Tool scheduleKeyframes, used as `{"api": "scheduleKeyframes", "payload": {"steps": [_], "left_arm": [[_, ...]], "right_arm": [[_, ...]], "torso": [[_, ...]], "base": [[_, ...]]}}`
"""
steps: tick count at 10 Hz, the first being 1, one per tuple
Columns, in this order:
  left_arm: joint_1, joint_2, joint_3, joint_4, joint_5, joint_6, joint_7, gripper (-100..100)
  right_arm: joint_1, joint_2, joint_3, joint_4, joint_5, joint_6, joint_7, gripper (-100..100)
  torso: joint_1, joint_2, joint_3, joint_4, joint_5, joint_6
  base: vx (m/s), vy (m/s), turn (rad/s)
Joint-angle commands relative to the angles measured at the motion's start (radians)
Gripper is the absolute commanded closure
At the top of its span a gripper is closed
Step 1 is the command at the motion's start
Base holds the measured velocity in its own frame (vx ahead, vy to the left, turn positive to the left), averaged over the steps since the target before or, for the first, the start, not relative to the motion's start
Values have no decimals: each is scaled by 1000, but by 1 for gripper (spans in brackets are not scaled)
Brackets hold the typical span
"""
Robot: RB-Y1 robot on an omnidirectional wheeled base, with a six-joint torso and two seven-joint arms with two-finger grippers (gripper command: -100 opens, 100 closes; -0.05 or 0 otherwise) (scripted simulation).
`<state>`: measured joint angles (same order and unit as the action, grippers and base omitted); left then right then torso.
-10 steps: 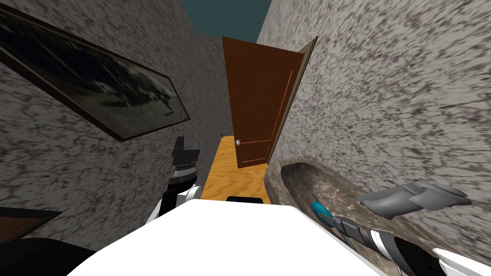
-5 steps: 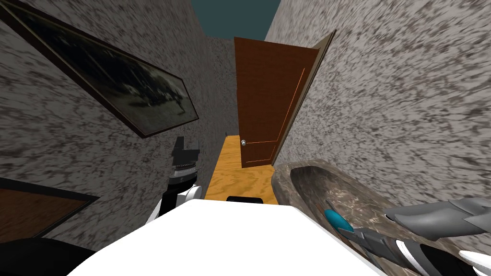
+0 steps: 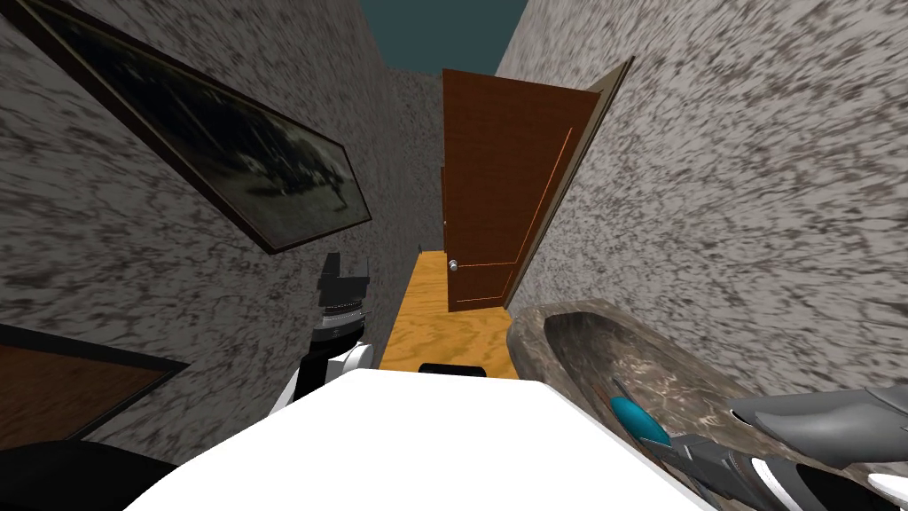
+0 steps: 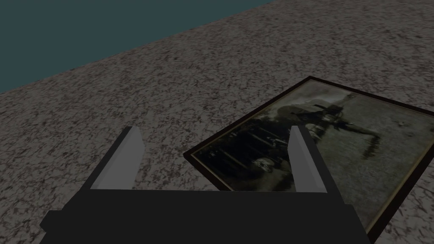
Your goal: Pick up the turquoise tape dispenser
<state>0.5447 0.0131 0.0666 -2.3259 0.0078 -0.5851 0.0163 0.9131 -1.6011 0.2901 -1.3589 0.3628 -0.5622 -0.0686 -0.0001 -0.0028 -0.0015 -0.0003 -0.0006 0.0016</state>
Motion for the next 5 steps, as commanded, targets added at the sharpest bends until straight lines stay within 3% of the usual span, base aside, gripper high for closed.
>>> {"api": "scheduleKeyframes", "payload": {"steps": [1,3,4,5], "left_arm": [[0,0,0,0,0,0,0,0],[0,0,0,0,0,0,0,0],[0,0,0,0,0,0,0,0],[0,0,0,0,0,0,0,0]], "right_arm": [[-12,27,21,-19,22,32,15,-100],[-9,34,21,-19,24,32,20,-100],[-7,35,20,-21,24,35,24,100],[-7,35,20,-21,24,35,23,100]], "torso": [[0,0,0,0,0,0],[-2,-2,-2,-1,0,-1],[-1,0,0,0,0,-1],[0,2,1,0,0,-1]], "base": [[122,-41,-111],[70,-32,-34],[7,-3,4],[4,-7,1]]}}
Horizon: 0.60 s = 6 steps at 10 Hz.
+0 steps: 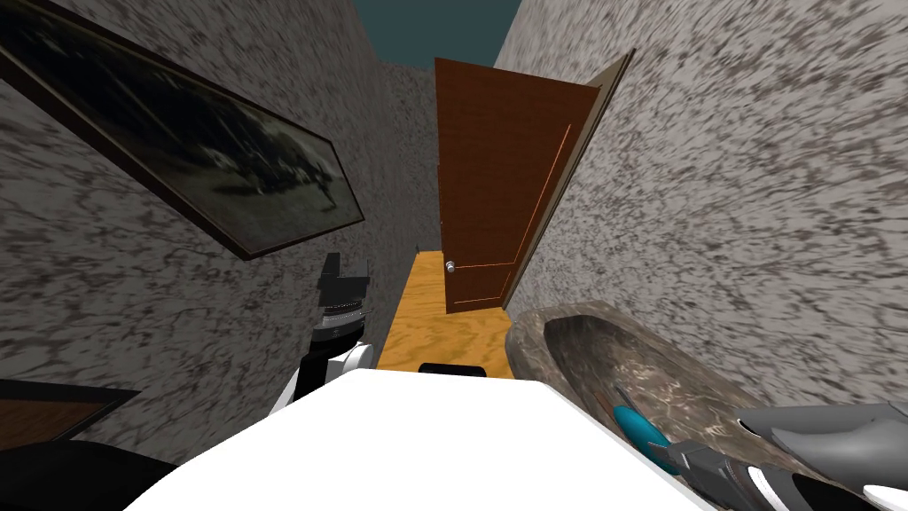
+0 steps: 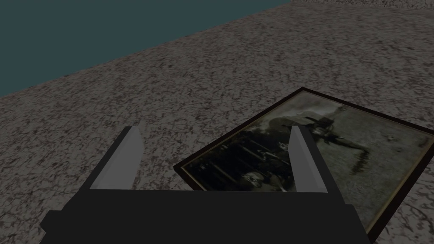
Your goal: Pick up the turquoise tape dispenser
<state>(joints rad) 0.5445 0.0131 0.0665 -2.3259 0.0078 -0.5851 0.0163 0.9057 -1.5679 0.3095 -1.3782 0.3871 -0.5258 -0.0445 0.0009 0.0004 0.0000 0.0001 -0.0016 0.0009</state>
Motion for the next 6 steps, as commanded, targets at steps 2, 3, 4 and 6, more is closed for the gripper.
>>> {"api": "scheduleKeyframes", "payload": {"steps": [2,3,4,6], "left_arm": [[0,0,0,0,0,0,0,0],[0,0,0,0,0,0,0,0],[0,0,0,0,0,0,0,0],[0,0,0,0,0,0,0,0]], "right_arm": [[0,0,0,0,0,0,0,100],[0,0,0,0,0,0,0,100],[0,0,0,0,0,0,0,0],[14,-52,-31,27,-37,-48,-33,100]], "torso": [[0,0,0,0,0,0],[0,1,0,0,0,0],[0,1,0,0,0,0],[2,5,3,1,2,-1]], "base": [[0,0,0],[0,0,0],[0,0,0],[-129,56,120]]}}
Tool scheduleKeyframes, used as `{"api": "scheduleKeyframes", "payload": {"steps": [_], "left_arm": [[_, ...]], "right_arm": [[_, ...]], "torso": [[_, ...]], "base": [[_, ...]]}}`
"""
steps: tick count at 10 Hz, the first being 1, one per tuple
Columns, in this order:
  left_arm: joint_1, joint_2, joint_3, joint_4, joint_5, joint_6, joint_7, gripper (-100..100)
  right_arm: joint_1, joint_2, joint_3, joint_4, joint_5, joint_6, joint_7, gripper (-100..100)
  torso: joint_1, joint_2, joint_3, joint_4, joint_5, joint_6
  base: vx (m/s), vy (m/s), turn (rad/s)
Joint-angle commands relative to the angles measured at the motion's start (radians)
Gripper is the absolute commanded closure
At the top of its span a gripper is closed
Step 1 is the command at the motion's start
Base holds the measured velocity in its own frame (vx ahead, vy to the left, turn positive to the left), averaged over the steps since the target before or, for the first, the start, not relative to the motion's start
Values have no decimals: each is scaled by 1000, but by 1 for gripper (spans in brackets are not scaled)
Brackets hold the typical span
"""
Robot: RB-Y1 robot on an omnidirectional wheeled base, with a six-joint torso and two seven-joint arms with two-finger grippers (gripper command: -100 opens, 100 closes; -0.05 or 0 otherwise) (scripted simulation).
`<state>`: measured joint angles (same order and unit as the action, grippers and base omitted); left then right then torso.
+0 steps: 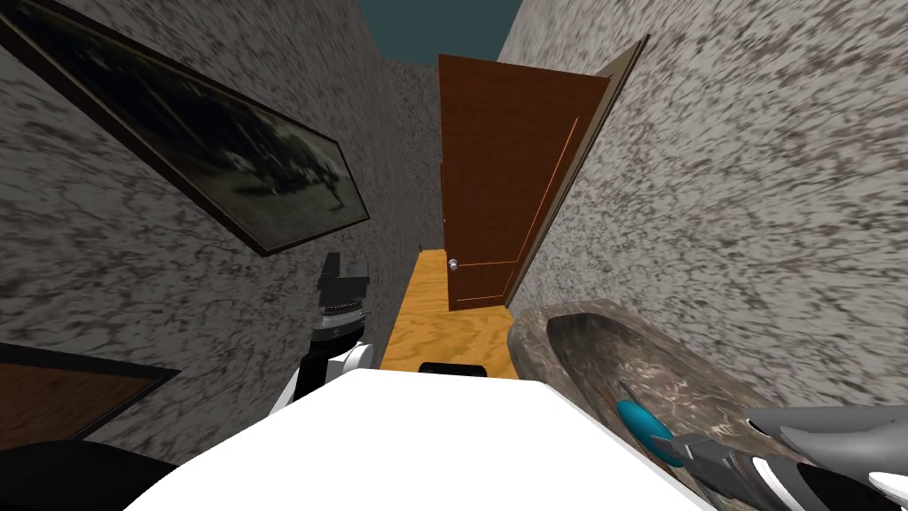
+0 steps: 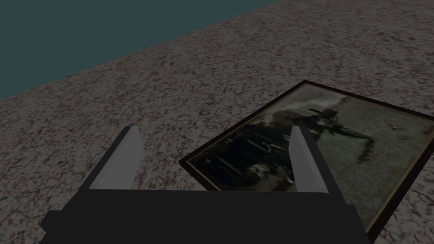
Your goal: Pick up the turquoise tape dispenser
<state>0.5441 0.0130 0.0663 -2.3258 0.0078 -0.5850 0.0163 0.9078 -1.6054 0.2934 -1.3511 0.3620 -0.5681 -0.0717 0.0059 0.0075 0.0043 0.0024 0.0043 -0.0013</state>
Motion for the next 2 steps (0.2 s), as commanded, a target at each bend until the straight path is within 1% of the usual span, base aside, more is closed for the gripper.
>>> {"api": "scheduleKeyframes", "payload": {"steps": [1,2], "left_arm": [[0,0,0,0,0,0,0,0],[0,0,0,0,0,0,0,0]], "right_arm": [[0,0,0,0,0,0,0,100],[0,-3,-2,1,-2,-4,-3,0]], "torso": [[0,0,0,0,0,0],[-1,-3,-1,0,-1,1]], "base": [[-70,35,15],[-11,6,-8]]}}
